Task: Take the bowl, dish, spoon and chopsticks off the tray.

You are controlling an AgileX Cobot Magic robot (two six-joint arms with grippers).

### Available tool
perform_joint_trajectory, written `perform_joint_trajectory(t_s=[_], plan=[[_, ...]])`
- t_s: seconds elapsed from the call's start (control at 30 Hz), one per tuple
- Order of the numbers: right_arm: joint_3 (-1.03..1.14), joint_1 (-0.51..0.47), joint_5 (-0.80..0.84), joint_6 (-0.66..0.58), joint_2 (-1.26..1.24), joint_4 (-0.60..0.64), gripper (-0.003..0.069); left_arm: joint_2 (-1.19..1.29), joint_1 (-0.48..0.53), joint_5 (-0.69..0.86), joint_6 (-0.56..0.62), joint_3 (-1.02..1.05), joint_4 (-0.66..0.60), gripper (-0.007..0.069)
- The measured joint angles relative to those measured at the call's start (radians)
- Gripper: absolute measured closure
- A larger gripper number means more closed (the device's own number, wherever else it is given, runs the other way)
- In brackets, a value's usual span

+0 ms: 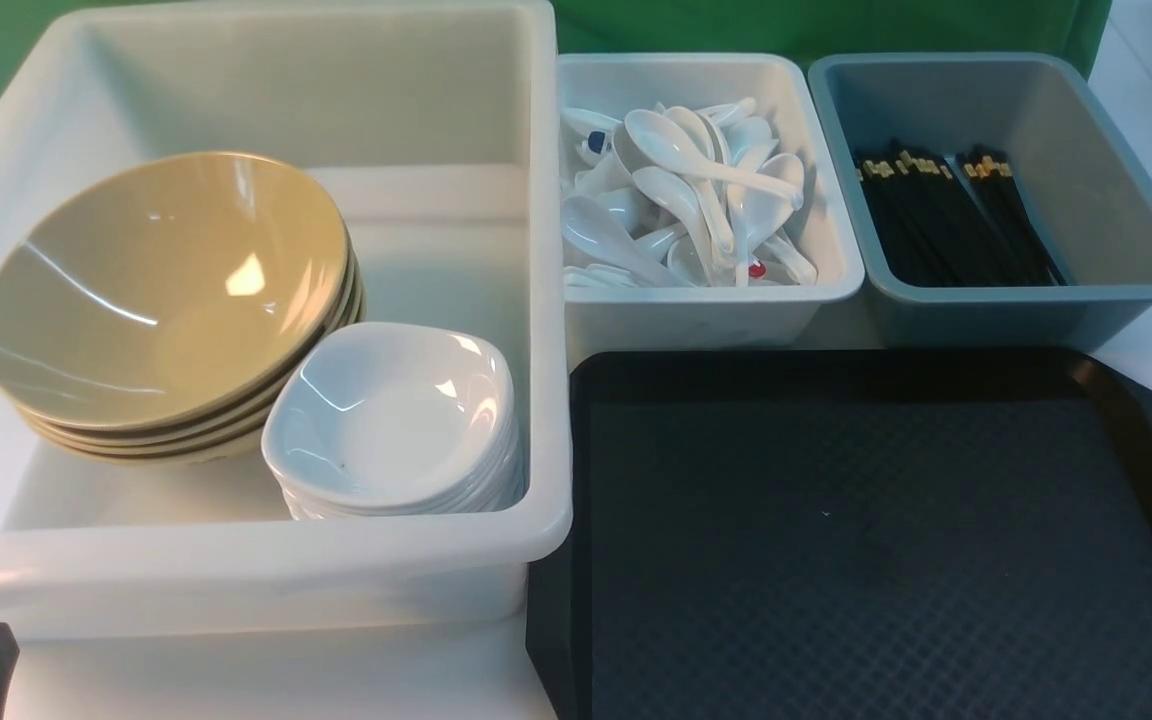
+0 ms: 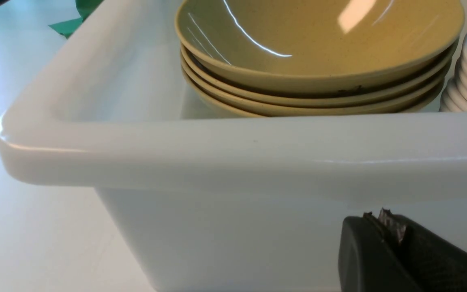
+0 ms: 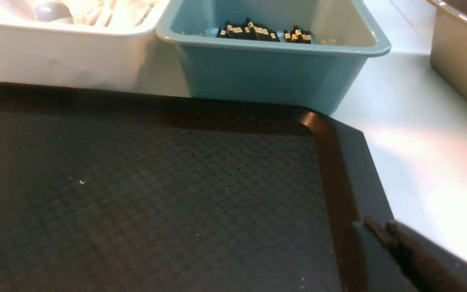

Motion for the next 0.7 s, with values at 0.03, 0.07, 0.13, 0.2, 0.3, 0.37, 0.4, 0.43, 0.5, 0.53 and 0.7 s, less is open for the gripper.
perform_joint_trajectory(t_s=[0.03,0.07,0.13,0.2,0.3,0.37,0.4,0.43,0.5,0.53,0.7], plan=[[0.0,0.0,0.0,0.0,0.0,0.0,0.0566,0.0,0.0,0.0,0.0,0.0,-0.001,0.064],[0.0,0.0,0.0,0.0,0.0,0.0,0.0565,0.0,0.0,0.0,0.0,0.0,-0.001,0.064],[0.0,0.0,0.0,0.0,0.0,0.0,0.0564,0.0,0.0,0.0,0.0,0.0,-0.001,0.064],[0.0,0.0,0.0,0.0,0.0,0.0,0.0562,0.0,0.0,0.0,0.0,0.0,-0.001,0.064],[0.0,0.0,0.0,0.0,0.0,0.0,0.0561,0.0,0.0,0.0,0.0,0.0,-0.001,0.064],[0.0,0.0,0.0,0.0,0.0,0.0,0.0561,0.0,0.0,0.0,0.0,0.0,-0.001,0.064],[0.0,0.0,0.0,0.0,0.0,0.0,0.0559,0.0,0.0,0.0,0.0,0.0,-0.001,0.064],[0.0,0.0,0.0,0.0,0.0,0.0,0.0559,0.0,0.0,0.0,0.0,0.0,-0.001,0.064],[0.0,0.0,0.0,0.0,0.0,0.0,0.0559,0.0,0.0,0.0,0.0,0.0,-0.001,0.064],[0.0,0.0,0.0,0.0,0.0,0.0,0.0559,0.0,0.0,0.0,0.0,0.0,-0.001,0.064],[0.0,0.0,0.0,0.0,0.0,0.0,0.0559,0.0,0.0,0.0,0.0,0.0,-0.001,0.064]])
